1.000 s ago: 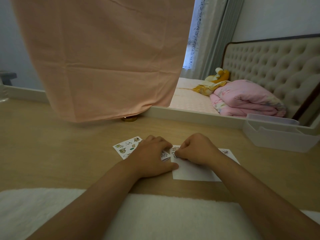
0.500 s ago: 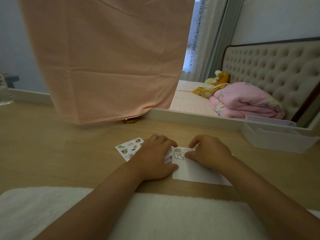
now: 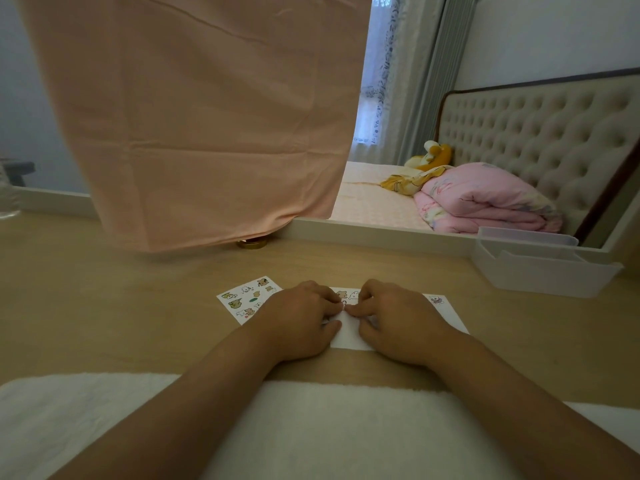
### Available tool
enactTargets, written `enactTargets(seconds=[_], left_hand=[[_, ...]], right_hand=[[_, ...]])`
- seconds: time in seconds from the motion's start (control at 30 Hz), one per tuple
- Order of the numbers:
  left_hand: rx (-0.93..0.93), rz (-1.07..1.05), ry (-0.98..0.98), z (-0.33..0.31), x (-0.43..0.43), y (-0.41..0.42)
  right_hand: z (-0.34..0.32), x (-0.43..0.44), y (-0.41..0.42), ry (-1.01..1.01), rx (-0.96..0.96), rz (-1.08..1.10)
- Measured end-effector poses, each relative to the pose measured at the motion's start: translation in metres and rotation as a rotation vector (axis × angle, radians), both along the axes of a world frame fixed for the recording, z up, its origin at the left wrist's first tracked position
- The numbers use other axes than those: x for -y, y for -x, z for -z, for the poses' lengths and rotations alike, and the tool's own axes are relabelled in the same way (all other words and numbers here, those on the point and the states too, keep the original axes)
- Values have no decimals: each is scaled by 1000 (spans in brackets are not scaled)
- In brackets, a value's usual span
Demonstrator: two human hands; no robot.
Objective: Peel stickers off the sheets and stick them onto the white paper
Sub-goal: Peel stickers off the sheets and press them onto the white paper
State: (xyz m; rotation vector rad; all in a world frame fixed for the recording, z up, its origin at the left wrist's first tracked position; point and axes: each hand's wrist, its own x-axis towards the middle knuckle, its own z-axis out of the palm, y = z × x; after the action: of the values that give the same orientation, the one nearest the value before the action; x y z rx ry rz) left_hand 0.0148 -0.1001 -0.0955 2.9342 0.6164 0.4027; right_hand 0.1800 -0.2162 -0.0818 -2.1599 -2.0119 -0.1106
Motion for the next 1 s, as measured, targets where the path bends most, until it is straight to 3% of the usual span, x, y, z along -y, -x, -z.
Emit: enactTargets(seconds=[0.2, 0.6, 1.0], left_hand=[[-13, -1, -23, 2, 4, 1], [24, 36, -51, 1, 9, 5], [9, -30, -51, 7, 15, 2]], right_hand=[[-4, 4, -1, -4, 56, -13], [3, 1, -3, 5, -9, 15], [-2, 7, -3, 42, 126, -14]])
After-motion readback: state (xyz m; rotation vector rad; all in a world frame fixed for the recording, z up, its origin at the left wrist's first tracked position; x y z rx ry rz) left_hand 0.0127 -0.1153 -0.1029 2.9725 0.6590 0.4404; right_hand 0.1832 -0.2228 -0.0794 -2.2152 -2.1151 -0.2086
